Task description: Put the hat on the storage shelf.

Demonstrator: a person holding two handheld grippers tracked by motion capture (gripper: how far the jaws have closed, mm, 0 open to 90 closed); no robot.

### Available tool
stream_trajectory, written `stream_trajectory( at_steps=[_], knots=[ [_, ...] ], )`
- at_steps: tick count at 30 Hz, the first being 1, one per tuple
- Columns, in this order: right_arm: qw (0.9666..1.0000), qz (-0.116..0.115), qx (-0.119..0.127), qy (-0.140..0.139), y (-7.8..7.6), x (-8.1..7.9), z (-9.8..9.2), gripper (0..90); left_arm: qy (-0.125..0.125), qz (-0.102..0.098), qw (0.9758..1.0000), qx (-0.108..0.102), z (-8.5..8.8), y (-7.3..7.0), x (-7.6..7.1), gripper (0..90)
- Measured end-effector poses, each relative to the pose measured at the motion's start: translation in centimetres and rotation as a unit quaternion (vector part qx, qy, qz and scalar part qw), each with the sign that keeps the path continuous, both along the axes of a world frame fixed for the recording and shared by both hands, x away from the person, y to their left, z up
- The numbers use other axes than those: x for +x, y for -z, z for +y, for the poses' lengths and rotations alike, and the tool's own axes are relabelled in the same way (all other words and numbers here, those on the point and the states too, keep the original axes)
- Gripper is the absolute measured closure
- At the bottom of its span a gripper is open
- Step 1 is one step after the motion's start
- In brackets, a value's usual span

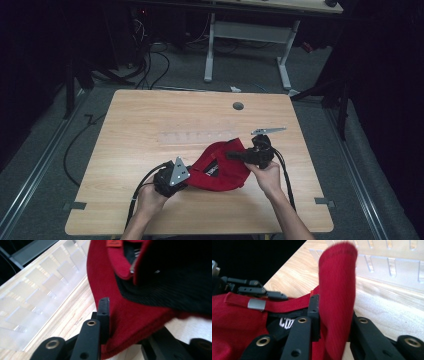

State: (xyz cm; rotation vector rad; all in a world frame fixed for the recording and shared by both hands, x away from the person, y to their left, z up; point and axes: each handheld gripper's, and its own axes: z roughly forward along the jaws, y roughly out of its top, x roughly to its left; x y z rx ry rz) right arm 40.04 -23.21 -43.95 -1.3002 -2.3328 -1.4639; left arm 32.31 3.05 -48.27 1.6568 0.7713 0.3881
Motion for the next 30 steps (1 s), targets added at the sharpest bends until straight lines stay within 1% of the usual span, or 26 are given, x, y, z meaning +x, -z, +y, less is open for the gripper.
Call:
stream_trajectory(
  at_steps=[2,3,4,6,7,8,9,11,13,14,15,16,18,21,22,23,24,25,26,28,29,30],
  knots=[
    [1.0,-0.001,0.006,0.002,0.1,0.1,-0.1,71.3,0.012,-0.003,0.9999,0.009,-0.2,-0.1,-0.3,78.7],
    [0.9999,0.001,0.01,0.006,0.1,0.2,-0.2,68.5,0.019,-0.001,0.9998,0.012,-0.3,-0.2,-0.4,80.1],
    [0.9999,0.002,0.011,0.011,0.1,0.3,-0.2,65.5,0.024,0.0,0.9996,0.015,-0.4,-0.1,-0.6,81.5],
    [0.9998,-0.004,0.009,0.019,-0.1,0.3,-0.3,59.9,0.037,-0.001,0.9989,0.029,-0.8,0.0,-0.9,83.8],
    [0.9996,-0.002,0.014,0.025,-0.2,0.3,-0.5,57.3,0.044,0.0,0.9985,0.033,-0.9,0.1,-1.1,84.9],
    [0.9992,-0.003,0.02,0.036,-0.2,0.4,-0.9,55.2,0.045,0.0,0.9982,0.039,-1.0,0.2,-1.2,85.4],
    [0.9985,-0.006,0.026,0.049,-0.3,0.5,-1.3,53.2,0.044,-0.003,0.9982,0.041,-1.0,0.2,-1.2,85.5],
    [0.9966,-0.008,0.045,0.069,-0.6,0.6,-2.2,50.0,0.041,0.002,0.9985,0.035,-0.6,0.0,-0.9,85.6],
    [0.9947,-0.022,0.052,0.086,-0.9,0.5,-2.9,48.3,0.036,0.001,0.9991,0.021,0.1,-0.4,-0.6,85.6],
    [0.9936,-0.027,0.057,0.094,-1.2,0.5,-3.3,45.3,0.035,0.002,0.9993,0.015,0.3,-0.7,-0.6,85.6],
    [0.9936,-0.027,0.057,0.094,-1.2,0.5,-3.3,45.3,0.034,0.001,0.9994,0.007,0.6,-0.9,-0.5,85.6],
    [0.9931,-0.033,0.059,0.096,-1.4,0.4,-3.4,44.7,0.032,0.001,0.9995,0.004,0.7,-1.1,-0.5,85.6],
    [0.9926,-0.045,0.058,0.097,-1.7,0.1,-3.4,44.6,0.034,-0.002,0.9994,0.008,0.9,-1.4,-0.7,85.6],
    [0.9918,-0.061,0.057,0.097,-2.0,-0.5,-3.4,44.0,0.026,0.002,0.9996,-0.001,1.2,-1.5,-0.5,85.6],
    [0.9912,-0.063,0.062,0.099,-2.0,-0.5,-3.6,43.2,0.023,0.002,0.9997,-0.003,1.3,-1.5,-0.5,85.6],
    [0.9906,-0.06,0.07,0.101,-1.9,-0.6,-4.0,42.4,0.02,0.004,0.9998,-0.006,1.2,-1.6,-0.5,85.6],
    [0.99,-0.055,0.078,0.104,-1.9,-0.6,-4.3,41.7,0.017,0.002,0.9998,-0.003,1.3,-1.6,-0.5,85.5],
    [0.9892,-0.057,0.082,0.107,-2.0,-0.7,-4.7,41.3,0.016,0.003,0.9999,-0.003,1.3,-1.5,-0.5,85.6],
    [0.9883,-0.065,0.081,0.113,-2.1,-0.8,-5.1,41.8,0.015,0.007,0.9998,-0.008,1.3,-1.5,-0.4,85.5],
    [0.987,-0.071,0.068,0.127,-2.1,-1.0,-5.8,41.1,0.01,0.018,0.9996,-0.019,1.7,-1.7,0.0,85.5],
    [0.9868,-0.069,0.067,0.131,-1.8,-1.0,-6.0,41.1,0.005,0.021,0.9995,-0.024,1.9,-1.9,0.1,85.5],
    [0.9871,-0.061,0.066,0.132,-1.3,-1.1,-6.2,41.6,0.002,0.024,0.9993,-0.028,2.1,-2.0,0.2,85.5]
  ],
)
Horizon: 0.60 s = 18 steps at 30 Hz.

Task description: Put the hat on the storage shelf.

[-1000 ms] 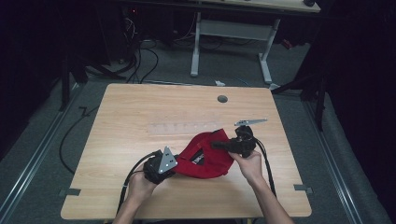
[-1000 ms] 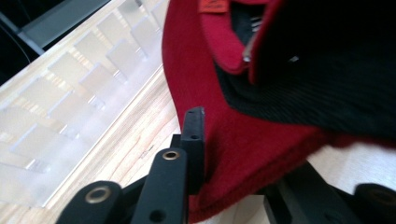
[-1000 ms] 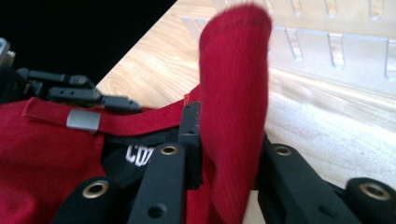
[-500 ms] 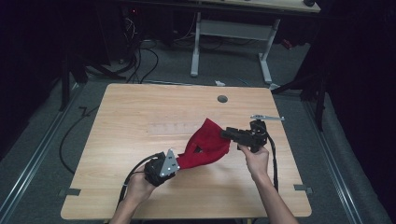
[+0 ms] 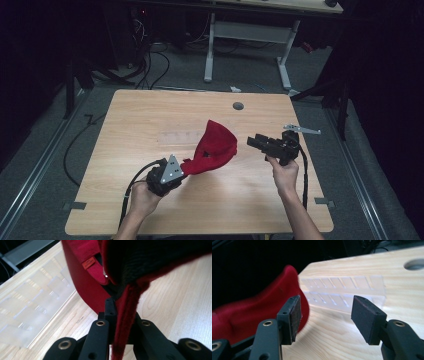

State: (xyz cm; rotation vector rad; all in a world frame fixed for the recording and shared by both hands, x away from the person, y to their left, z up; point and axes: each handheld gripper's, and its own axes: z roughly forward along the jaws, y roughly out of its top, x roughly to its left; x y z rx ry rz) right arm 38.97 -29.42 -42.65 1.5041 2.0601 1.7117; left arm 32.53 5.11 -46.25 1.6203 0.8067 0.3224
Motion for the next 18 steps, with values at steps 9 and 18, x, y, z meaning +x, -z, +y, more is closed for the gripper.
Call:
stream_trajectory(
  at_steps=[9,18],
  knots=[
    [0.9882,0.051,-0.144,0.013,7.0,-0.8,1.4,44.1,-0.018,0.017,0.9985,-0.048,1.6,-1.0,0.9,85.5],
    [0.9685,0.017,-0.235,0.081,8.9,-1.6,0.9,41.1,-0.051,0.038,0.9928,-0.102,3.5,-1.4,1.8,85.3]
  ],
)
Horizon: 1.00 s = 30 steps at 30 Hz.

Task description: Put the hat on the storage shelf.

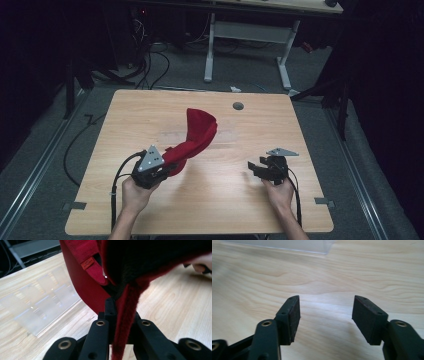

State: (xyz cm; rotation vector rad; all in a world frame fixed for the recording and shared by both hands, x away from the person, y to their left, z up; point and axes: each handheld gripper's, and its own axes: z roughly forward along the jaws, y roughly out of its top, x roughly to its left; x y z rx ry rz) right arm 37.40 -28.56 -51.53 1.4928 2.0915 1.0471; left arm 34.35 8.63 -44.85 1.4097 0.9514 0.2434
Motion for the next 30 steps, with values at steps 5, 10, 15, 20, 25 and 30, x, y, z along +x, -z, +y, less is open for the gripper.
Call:
stream_trajectory(
  at_steps=[5,10,15,20,25,30],
  knots=[
    [0.9991,-0.001,-0.043,0.007,0.6,0.3,0.4,41.2,-0.02,0.01,0.9992,-0.034,1.0,-0.3,1.1,85.3],
    [0.9973,-0.013,-0.072,0.005,1.6,0.2,1.1,40.6,-0.035,0.018,0.9978,-0.053,1.6,-0.5,1.7,85.3],
    [0.9973,-0.012,-0.072,0.004,1.6,0.3,1.1,39.8,-0.046,0.018,0.9969,-0.062,2.1,-1.1,2.1,85.3],
    [0.9973,-0.012,-0.072,0.003,1.6,0.3,1.1,39.0,-0.054,0.019,0.9952,-0.08,2.5,-1.9,2.7,85.3],
    [0.9973,-0.01,-0.072,0.002,1.6,0.3,1.1,37.1,-0.063,0.02,0.9941,-0.086,3.0,-2.6,3.3,85.3],
    [0.9973,-0.01,-0.072,0.001,1.6,0.3,1.1,36.6,-0.072,0.011,0.9939,-0.082,3.3,-3.1,3.9,85.3]
  ],
)
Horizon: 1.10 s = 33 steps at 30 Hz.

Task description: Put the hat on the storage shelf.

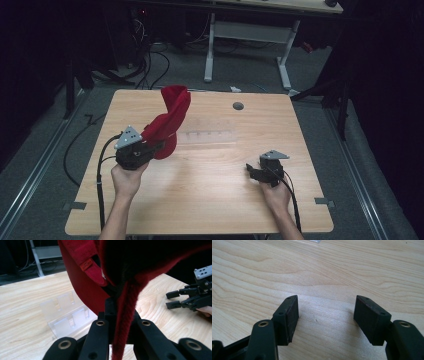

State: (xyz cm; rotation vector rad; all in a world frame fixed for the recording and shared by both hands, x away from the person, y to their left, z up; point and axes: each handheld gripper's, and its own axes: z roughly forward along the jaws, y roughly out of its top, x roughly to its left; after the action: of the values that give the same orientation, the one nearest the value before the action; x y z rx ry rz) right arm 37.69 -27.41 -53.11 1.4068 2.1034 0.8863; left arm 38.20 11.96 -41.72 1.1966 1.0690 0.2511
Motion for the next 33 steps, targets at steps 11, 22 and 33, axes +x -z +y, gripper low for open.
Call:
stream_trajectory(
  at_steps=[11,22,33],
  knots=[
    [1.0,0.0,0.001,-0.001,0.0,0.0,0.1,35.5,-0.042,-0.012,0.9989,-0.019,1.1,-0.9,2.1,85.3],
    [1.0,0.001,0.001,0.0,0.0,0.0,0.1,35.0,-0.083,-0.021,0.9963,-0.005,0.8,0.1,5.0,85.2],
    [1.0,0.001,0.001,-0.002,0.0,0.0,0.1,34.5,-0.1,-0.016,0.9949,0.004,0.3,1.0,6.6,85.2]
  ],
)
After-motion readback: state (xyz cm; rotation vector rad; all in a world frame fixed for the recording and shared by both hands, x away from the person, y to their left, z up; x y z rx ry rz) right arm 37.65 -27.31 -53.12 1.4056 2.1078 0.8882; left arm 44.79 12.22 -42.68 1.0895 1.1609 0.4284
